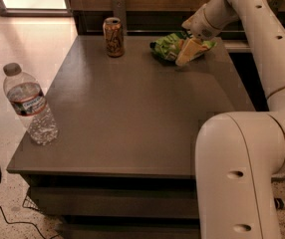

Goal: Move orange can near water bottle

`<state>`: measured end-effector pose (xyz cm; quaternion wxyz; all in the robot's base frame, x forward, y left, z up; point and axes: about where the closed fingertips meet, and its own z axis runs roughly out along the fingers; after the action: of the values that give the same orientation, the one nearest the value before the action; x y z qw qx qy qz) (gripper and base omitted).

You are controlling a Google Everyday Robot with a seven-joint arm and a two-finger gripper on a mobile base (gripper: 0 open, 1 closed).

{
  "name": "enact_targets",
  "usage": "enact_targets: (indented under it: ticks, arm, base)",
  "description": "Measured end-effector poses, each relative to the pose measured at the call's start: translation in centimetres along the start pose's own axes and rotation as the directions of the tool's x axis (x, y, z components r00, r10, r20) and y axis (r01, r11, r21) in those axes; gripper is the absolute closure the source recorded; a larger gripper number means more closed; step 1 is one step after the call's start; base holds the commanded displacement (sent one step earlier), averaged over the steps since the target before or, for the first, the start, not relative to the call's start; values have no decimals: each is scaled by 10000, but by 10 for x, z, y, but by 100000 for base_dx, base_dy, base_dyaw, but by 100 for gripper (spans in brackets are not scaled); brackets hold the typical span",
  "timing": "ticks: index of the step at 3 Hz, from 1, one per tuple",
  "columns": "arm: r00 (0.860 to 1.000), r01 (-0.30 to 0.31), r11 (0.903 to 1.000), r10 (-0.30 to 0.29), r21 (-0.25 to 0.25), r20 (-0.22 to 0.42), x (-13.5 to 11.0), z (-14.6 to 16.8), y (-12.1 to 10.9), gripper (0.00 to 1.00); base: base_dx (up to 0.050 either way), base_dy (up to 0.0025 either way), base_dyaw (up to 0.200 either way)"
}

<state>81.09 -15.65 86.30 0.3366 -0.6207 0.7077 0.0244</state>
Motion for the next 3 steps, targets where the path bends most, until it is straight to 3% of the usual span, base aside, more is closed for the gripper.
enact_targets:
  ticks: [1,3]
  arm:
    - [10000,-9,10000,9,-62,2,0,5,1,49]
    - [10000,-16,9998,16,-187,11,0,16,4,100]
  base:
    - [0,0,0]
    - [0,0,0]
